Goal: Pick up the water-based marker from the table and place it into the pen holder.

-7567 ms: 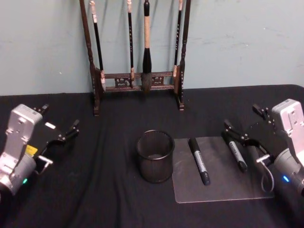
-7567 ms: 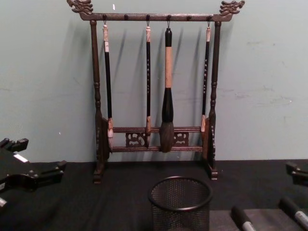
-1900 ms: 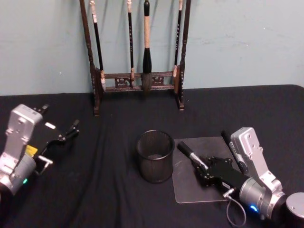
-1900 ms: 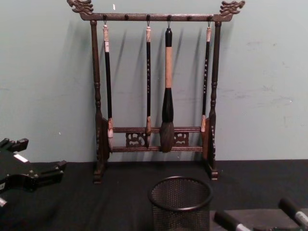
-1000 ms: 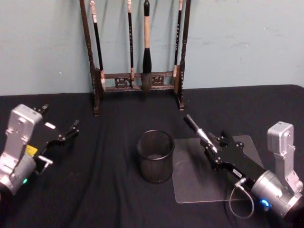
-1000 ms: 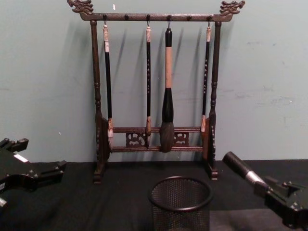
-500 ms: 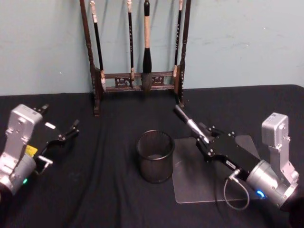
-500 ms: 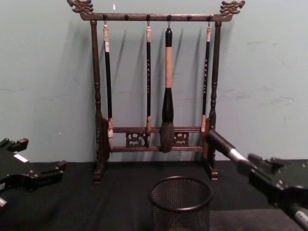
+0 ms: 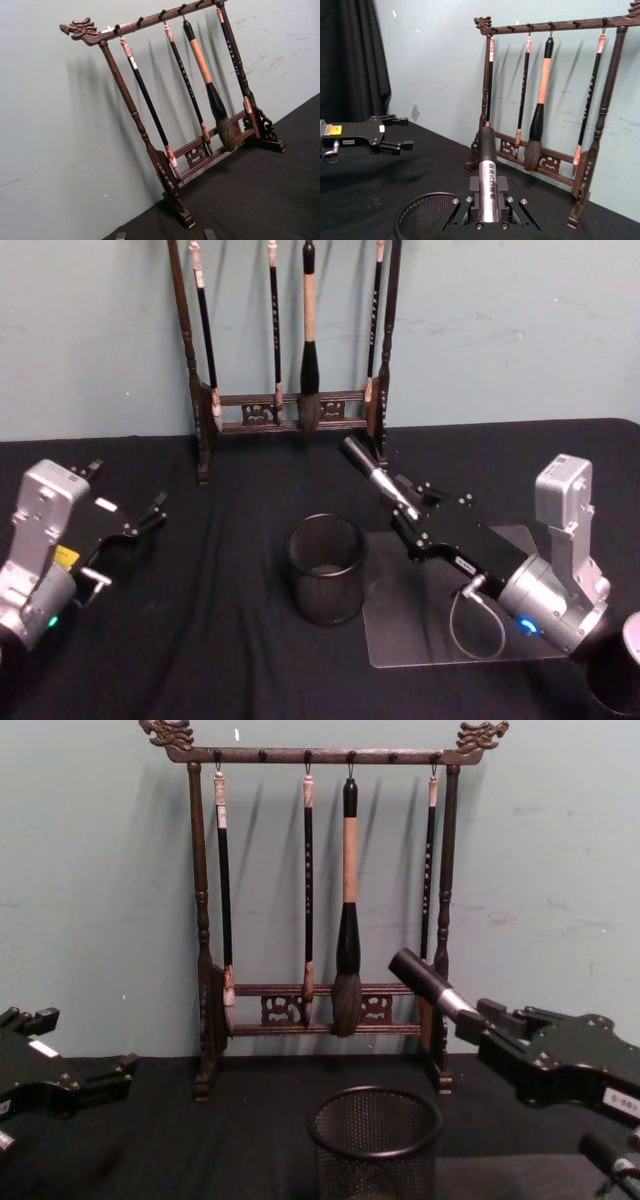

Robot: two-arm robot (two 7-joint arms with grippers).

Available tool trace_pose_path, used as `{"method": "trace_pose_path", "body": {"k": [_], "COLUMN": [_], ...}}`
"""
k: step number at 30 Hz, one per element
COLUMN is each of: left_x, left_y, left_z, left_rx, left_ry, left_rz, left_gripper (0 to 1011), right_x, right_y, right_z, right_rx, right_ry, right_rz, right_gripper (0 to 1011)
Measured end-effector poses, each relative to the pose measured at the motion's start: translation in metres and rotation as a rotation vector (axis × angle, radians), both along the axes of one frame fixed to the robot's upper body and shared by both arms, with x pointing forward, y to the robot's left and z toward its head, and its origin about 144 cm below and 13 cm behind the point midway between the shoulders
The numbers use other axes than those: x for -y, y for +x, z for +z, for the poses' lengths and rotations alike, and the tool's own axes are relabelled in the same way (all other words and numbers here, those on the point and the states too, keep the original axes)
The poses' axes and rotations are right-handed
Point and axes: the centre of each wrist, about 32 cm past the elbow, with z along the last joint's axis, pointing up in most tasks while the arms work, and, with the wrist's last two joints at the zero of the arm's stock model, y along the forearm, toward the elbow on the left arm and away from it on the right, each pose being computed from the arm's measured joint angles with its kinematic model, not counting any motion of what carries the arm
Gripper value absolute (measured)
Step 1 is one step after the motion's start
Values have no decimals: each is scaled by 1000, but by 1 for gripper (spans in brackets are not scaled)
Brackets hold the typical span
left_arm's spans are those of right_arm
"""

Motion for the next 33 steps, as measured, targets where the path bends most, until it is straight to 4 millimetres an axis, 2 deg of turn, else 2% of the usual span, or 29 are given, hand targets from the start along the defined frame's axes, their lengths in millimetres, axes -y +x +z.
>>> {"method": "trace_pose_path", "body": {"k": [33], "left_x": [0], "left_y": [0], "left_z": [0], "left_rx": [0], "left_ry": [0], "left_rz": [0], "left_gripper": [1009], "right_x": [-38], "right_y": [26], "right_z": [-5], "right_rx": [-4], "right_ry": [26], "right_rz": [119], "right_gripper": [209]}}
